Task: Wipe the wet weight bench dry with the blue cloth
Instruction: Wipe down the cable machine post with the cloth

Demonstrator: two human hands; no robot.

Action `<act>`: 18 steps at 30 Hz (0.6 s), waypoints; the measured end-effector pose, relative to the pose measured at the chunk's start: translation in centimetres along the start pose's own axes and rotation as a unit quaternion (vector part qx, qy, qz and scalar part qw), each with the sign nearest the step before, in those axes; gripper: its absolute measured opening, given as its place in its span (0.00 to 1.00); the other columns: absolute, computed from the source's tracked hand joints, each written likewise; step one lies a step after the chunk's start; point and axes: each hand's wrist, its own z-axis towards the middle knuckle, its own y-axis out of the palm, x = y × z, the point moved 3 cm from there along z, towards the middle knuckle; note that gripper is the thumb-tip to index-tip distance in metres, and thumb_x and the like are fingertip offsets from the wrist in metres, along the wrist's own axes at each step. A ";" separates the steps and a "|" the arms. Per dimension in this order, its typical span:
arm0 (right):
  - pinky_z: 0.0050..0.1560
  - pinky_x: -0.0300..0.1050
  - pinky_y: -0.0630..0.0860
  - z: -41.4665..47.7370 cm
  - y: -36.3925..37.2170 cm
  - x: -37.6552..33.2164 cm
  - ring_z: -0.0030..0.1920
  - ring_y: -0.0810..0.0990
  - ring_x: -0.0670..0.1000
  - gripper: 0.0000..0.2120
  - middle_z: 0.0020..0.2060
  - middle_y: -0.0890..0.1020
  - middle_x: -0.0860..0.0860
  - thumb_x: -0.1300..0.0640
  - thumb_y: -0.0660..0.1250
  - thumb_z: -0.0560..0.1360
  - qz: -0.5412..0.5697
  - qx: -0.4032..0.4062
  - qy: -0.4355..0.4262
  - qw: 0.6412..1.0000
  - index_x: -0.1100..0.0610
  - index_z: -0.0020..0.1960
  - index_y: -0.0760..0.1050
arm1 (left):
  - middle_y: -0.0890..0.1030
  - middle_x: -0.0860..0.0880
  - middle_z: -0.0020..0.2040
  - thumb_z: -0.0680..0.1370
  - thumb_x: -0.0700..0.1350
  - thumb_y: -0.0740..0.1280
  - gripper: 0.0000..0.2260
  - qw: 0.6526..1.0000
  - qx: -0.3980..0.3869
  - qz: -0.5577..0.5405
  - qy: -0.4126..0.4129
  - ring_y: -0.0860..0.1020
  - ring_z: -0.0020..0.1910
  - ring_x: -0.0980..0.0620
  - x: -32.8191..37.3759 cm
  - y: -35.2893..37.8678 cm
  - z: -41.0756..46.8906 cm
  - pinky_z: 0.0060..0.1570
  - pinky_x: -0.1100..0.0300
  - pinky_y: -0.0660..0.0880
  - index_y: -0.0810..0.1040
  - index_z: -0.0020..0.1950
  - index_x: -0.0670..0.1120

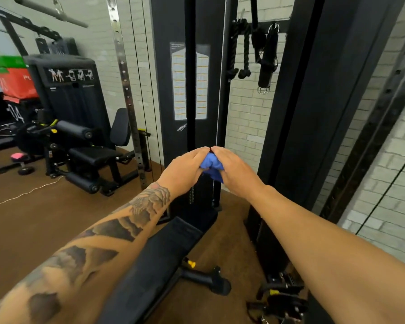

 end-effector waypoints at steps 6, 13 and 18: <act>0.72 0.52 0.62 3.2 1.4 4.7 0.72 0.64 0.53 0.31 0.74 0.64 0.54 0.58 0.64 0.79 -0.017 -0.016 0.008 1.000 0.55 0.77 0.53 | 0.75 0.38 0.67 0.78 0.40 0.68 0.25 1.000 -0.005 0.006 0.011 0.75 0.65 0.40 -2.7 4.8 4.1 0.67 0.52 0.67 0.67 0.73 0.38; 0.72 0.43 0.55 10.0 6.1 11.3 0.73 0.62 0.52 0.29 0.74 0.63 0.55 0.59 0.61 0.80 -0.023 -0.039 0.053 0.998 0.57 0.77 0.53 | 0.73 0.39 0.69 0.78 0.40 0.68 0.25 1.000 -0.025 -0.001 0.007 0.74 0.66 0.41 -9.4 12.2 9.3 0.68 0.54 0.65 0.65 0.74 0.39; 0.71 0.41 0.50 15.2 10.5 16.6 0.75 0.58 0.51 0.30 0.75 0.60 0.53 0.61 0.61 0.80 -0.023 -0.047 0.049 0.997 0.55 0.77 0.52 | 0.74 0.37 0.68 0.78 0.39 0.68 0.24 0.999 -0.039 -0.009 0.002 0.74 0.66 0.39 -15.0 17.9 13.1 0.66 0.54 0.65 0.67 0.72 0.38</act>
